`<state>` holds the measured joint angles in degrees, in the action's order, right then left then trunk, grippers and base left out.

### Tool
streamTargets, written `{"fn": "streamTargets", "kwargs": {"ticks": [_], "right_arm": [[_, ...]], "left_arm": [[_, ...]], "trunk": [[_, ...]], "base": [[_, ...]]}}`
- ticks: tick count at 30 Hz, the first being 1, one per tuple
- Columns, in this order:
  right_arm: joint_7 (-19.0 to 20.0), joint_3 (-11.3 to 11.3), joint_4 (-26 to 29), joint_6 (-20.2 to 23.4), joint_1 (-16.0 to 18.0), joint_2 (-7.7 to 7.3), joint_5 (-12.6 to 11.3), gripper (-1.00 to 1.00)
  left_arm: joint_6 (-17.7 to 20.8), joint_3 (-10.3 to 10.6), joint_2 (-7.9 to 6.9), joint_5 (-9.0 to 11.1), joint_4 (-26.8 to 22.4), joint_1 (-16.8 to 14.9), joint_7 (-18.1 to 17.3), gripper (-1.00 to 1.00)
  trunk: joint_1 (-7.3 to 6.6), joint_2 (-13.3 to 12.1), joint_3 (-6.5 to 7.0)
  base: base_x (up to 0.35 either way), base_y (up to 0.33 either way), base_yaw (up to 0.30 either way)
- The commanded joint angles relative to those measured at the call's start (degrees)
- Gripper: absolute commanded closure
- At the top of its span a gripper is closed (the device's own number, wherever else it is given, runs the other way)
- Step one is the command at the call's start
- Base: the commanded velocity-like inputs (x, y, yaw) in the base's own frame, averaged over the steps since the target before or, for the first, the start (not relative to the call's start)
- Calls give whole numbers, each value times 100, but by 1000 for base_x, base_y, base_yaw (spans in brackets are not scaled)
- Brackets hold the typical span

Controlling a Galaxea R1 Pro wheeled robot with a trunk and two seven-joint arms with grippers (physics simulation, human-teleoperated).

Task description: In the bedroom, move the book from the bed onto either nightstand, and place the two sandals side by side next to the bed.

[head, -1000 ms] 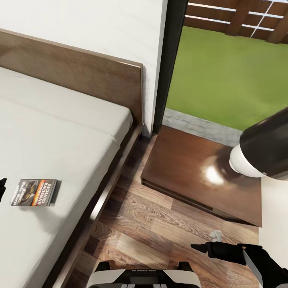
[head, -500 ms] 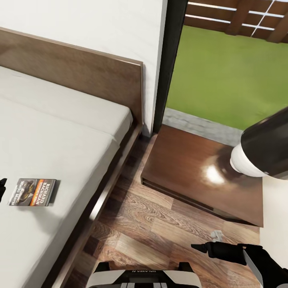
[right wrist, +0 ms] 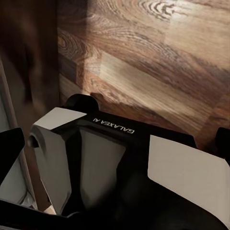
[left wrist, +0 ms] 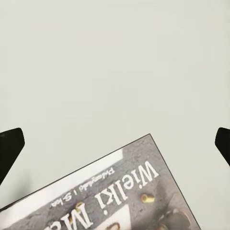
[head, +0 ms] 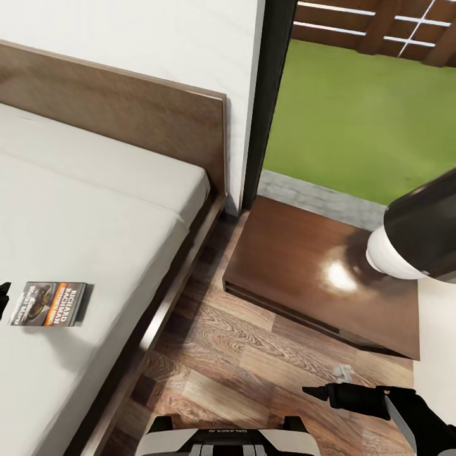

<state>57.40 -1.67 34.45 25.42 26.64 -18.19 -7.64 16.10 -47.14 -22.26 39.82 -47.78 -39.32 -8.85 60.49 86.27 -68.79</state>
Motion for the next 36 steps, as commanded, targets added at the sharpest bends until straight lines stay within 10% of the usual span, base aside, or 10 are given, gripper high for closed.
{"fn": "streamTargets", "kwargs": {"ticks": [1, 36], "right_arm": [[8, -3, 0, 49, 1, -1, -36, -100], [8, -9, 0, 49, 1, -4, -36, -100]], "left_arm": [[51, -22, 2, 43, -2, -5, -21, -100], [51, -15, 2, 43, -3, -5, -20, -100]], "trunk": [[22, 42, -20], [285, 523, -236]], "base": [[0, 0, 0], [0, 0, 0]]}}
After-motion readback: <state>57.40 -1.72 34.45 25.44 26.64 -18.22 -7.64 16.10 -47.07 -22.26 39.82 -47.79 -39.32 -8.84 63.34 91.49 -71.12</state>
